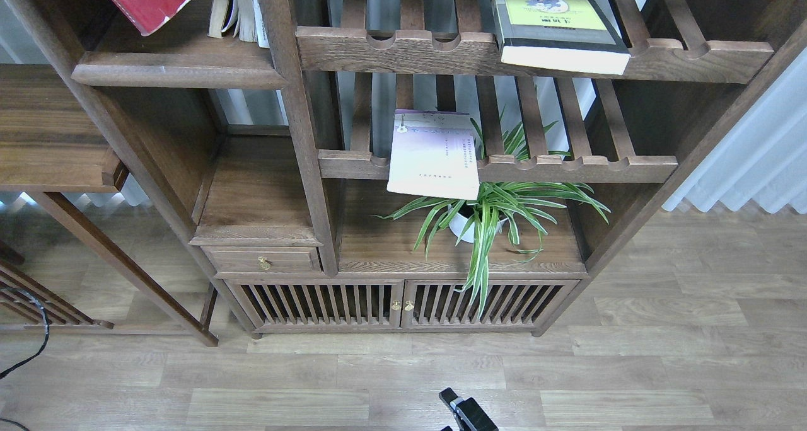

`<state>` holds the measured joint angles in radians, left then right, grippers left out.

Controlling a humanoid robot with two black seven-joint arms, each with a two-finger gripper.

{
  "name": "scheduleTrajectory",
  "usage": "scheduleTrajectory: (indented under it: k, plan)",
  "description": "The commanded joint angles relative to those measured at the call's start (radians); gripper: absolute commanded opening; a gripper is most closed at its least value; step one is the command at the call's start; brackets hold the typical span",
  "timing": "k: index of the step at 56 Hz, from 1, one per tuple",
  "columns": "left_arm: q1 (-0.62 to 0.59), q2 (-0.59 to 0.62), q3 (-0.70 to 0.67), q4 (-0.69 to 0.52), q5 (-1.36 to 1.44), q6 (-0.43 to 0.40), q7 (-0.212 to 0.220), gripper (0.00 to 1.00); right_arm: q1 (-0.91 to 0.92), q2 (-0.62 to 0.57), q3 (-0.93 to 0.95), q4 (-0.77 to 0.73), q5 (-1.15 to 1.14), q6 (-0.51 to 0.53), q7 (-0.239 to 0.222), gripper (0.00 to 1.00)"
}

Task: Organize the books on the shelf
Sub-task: 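Raise the red book with the left gripper onto the upper shelf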

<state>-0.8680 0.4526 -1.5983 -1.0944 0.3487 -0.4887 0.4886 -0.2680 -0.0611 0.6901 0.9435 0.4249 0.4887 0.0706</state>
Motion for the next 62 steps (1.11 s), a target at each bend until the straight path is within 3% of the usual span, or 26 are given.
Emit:
scheduleTrajectory:
  k: [1,10,28,50,62]
  plan:
    - [-0.041,0.032,0.032,0.013,0.016,0.000,0.000,0.06,0.000,0.000,-0.001,0.000,0.000,0.000,0.000,0.99]
    - [-0.146,0.044,0.035,0.022,0.180,0.000,0.000,0.05,0.003,0.004,-0.001,0.000,0.000,0.000,0.000,0.99]
    - [-0.221,0.009,0.103,0.050,0.345,0.000,0.000,0.05,0.003,0.003,0.000,0.001,0.002,0.000,0.001,0.99]
    - [-0.371,-0.117,0.103,0.241,0.518,0.000,0.000,0.04,0.084,0.001,0.003,0.000,0.021,0.000,0.031,0.99]
    - [-0.439,-0.180,0.100,0.289,0.599,0.000,0.000,0.04,0.089,0.000,0.002,0.008,0.023,0.000,0.034,0.99]
